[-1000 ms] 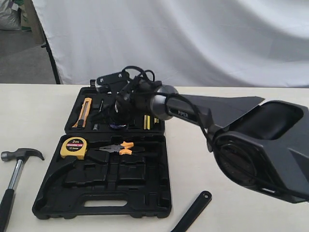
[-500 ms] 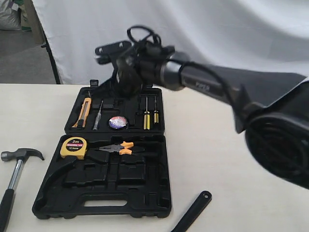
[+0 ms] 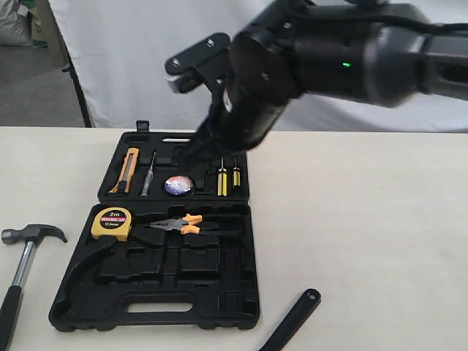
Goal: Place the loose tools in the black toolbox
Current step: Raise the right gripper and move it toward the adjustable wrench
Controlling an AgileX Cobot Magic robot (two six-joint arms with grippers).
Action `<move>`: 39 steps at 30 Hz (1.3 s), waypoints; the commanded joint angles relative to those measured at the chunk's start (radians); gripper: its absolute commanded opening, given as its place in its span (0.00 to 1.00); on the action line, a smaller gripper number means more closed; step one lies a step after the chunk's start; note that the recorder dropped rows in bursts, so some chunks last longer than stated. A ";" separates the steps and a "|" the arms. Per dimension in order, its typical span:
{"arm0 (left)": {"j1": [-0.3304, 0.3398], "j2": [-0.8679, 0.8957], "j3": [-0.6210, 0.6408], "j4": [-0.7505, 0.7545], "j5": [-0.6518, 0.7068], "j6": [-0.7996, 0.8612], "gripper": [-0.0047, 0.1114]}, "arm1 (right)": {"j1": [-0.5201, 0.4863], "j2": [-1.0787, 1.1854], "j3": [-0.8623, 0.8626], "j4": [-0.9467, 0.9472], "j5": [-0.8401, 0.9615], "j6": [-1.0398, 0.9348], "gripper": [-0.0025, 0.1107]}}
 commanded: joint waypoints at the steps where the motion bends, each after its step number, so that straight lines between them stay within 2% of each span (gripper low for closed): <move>1: 0.004 -0.003 0.003 -0.008 0.000 -0.008 0.05 | -0.002 -0.225 0.298 0.004 -0.041 -0.083 0.02; 6: 0.004 -0.003 0.003 -0.008 0.000 -0.008 0.05 | 0.000 -0.402 0.594 0.130 -0.051 -0.223 0.02; 8: 0.004 -0.003 0.003 -0.008 0.000 -0.008 0.05 | 0.012 -0.426 0.666 0.179 -0.089 -0.365 0.02; 11: 0.004 -0.003 0.003 -0.008 0.000 -0.008 0.05 | 0.065 -0.415 0.712 0.181 -0.128 -0.523 0.02; 16: 0.004 -0.003 0.003 -0.008 0.000 -0.008 0.05 | 0.181 -0.347 0.717 0.138 -0.190 -0.531 0.03; 19: 0.004 -0.003 0.003 -0.008 0.000 -0.008 0.05 | 0.233 -0.298 0.717 0.094 -0.192 -0.505 0.13; 23: 0.004 -0.003 0.003 -0.008 0.000 -0.008 0.05 | 0.238 -0.220 0.717 0.077 -0.213 -0.443 0.41; 26: 0.004 -0.003 0.003 -0.008 0.000 -0.008 0.05 | 0.238 -0.179 0.717 0.104 -0.232 -0.441 0.58; 31: 0.004 -0.003 0.003 -0.008 0.000 -0.008 0.05 | 0.238 -0.162 0.711 0.177 -0.240 -0.480 0.60; 39: 0.004 -0.003 0.003 -0.008 0.000 -0.008 0.05 | 0.232 -0.146 0.711 0.371 -0.241 -0.687 0.60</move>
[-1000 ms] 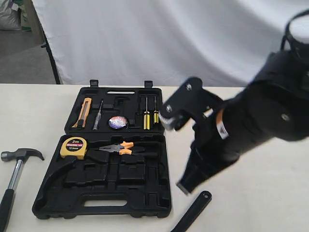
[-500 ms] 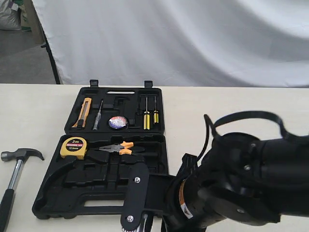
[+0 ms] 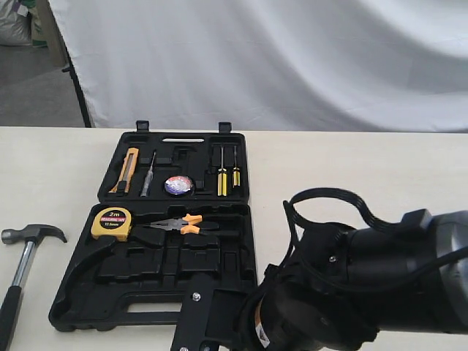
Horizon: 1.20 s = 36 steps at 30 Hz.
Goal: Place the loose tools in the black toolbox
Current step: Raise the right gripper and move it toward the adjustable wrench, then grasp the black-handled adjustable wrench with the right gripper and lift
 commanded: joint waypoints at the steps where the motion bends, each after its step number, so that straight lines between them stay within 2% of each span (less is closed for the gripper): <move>1: 0.004 -0.003 0.003 -0.008 0.000 -0.008 0.05 | -0.007 0.024 -0.002 0.064 -0.010 -0.091 0.60; 6: 0.004 -0.003 0.003 -0.008 0.000 -0.008 0.05 | -0.053 0.101 -0.002 0.064 -0.097 -0.112 0.60; 10: 0.004 -0.003 0.003 -0.008 0.000 -0.008 0.05 | -0.102 0.140 -0.021 0.086 -0.074 -0.120 0.60; 13: 0.004 -0.003 0.003 -0.008 0.000 -0.008 0.05 | -0.108 0.162 -0.028 0.141 -0.048 -0.182 0.60; 17: 0.004 -0.003 0.003 -0.008 0.000 -0.008 0.05 | -0.108 0.186 -0.028 0.305 -0.040 -0.343 0.59; 19: 0.004 -0.003 0.003 -0.008 0.000 -0.008 0.05 | -0.108 0.197 -0.028 0.389 -0.012 -0.423 0.53; 21: 0.004 -0.003 0.003 -0.008 0.000 -0.008 0.05 | -0.108 0.201 -0.028 0.461 0.008 -0.486 0.42; 27: 0.004 -0.003 0.003 -0.008 0.000 -0.008 0.05 | -0.108 0.199 -0.052 0.558 0.016 -0.539 0.02; 36: 0.004 -0.003 0.003 -0.008 0.000 -0.008 0.05 | -0.104 0.199 -0.161 0.719 0.027 -0.545 0.02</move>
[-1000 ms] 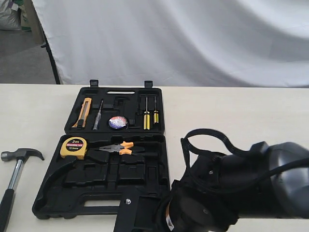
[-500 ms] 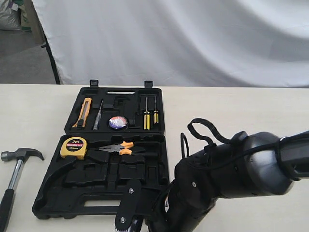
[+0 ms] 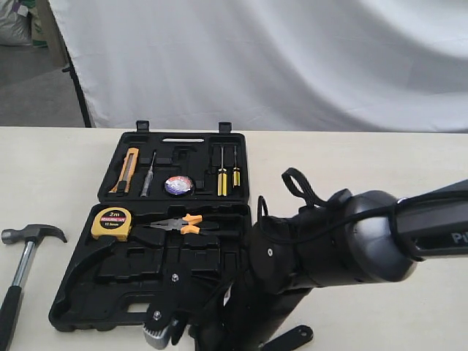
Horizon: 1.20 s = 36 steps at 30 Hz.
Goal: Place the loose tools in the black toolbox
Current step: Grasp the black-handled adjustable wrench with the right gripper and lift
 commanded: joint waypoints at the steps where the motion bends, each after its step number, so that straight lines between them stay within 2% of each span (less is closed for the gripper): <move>1: 0.004 -0.003 0.003 -0.008 0.000 -0.008 0.05 | 0.002 -0.002 -0.047 0.069 0.029 -0.010 0.02; 6: 0.004 -0.003 0.003 -0.008 0.000 -0.008 0.05 | 0.002 0.000 -0.055 0.069 0.062 -0.010 0.02; 14: 0.004 -0.003 0.003 -0.008 0.000 -0.008 0.05 | 0.002 -0.070 -0.060 0.055 -0.067 0.069 0.04; 15: 0.004 -0.003 0.003 -0.008 0.000 -0.008 0.05 | 0.002 -0.069 -0.060 0.053 -0.079 0.110 0.09; 16: 0.004 -0.003 0.003 -0.008 0.000 -0.008 0.05 | 0.002 -0.072 -0.060 0.034 -0.099 0.151 0.25; 17: 0.004 -0.003 0.003 -0.008 0.000 -0.008 0.05 | 0.002 -0.072 -0.062 0.015 -0.096 0.151 0.34; 18: 0.004 -0.003 0.003 -0.008 0.000 -0.008 0.05 | 0.002 -0.072 -0.077 -0.034 -0.033 0.149 0.48; 20: 0.004 -0.003 0.003 -0.008 0.000 -0.008 0.05 | 0.002 -0.072 -0.109 -0.108 0.093 0.138 0.55; 21: 0.004 -0.003 0.003 -0.008 0.000 -0.008 0.05 | 0.002 -0.072 -0.147 -0.175 0.199 0.118 0.57; 23: 0.004 -0.003 0.003 -0.008 0.000 -0.008 0.05 | 0.002 -0.072 -0.179 -0.231 0.265 0.084 0.56; 30: 0.004 -0.003 0.003 -0.008 0.000 -0.008 0.05 | 0.002 -0.033 -0.195 -0.306 0.305 -0.093 0.56; 36: 0.004 -0.003 0.003 -0.008 0.000 -0.008 0.05 | 0.002 0.045 -0.195 -0.308 0.301 -0.132 0.56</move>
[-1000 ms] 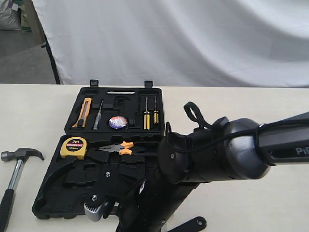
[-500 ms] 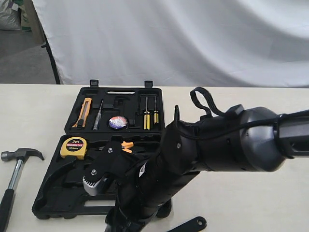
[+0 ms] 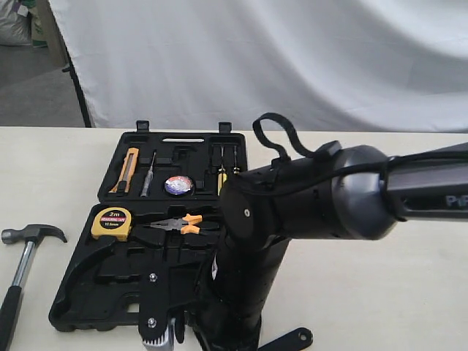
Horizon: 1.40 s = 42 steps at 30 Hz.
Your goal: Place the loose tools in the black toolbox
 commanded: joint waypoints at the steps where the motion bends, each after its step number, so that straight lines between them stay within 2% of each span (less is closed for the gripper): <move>1: 0.004 -0.003 0.003 -0.008 0.000 -0.008 0.05 | -0.001 0.060 -0.006 -0.012 0.008 -0.033 0.56; 11: 0.004 -0.003 0.003 -0.008 0.000 -0.008 0.05 | -0.001 0.139 -0.006 -0.071 -0.048 -0.059 0.56; 14: 0.004 -0.003 0.003 -0.008 0.000 -0.008 0.05 | 0.003 0.139 -0.006 -0.068 -0.041 -0.059 0.53; 16: 0.004 -0.003 0.003 -0.008 0.000 -0.008 0.05 | 0.013 0.139 -0.006 -0.068 -0.033 -0.059 0.46; 25: 0.004 -0.003 0.003 -0.008 0.000 -0.008 0.05 | 0.104 0.139 -0.006 -0.142 -0.029 -0.013 0.03; 26: 0.004 -0.003 0.003 -0.012 0.000 -0.008 0.05 | 0.109 0.139 -0.006 -0.159 -0.029 0.010 0.02; 33: 0.004 -0.003 0.003 -0.012 0.000 -0.008 0.05 | 0.114 0.128 -0.006 -0.188 -0.032 0.084 0.02; 42: 0.004 -0.003 0.003 -0.012 0.000 -0.008 0.05 | 0.114 0.011 -0.006 -0.161 -0.047 0.086 0.02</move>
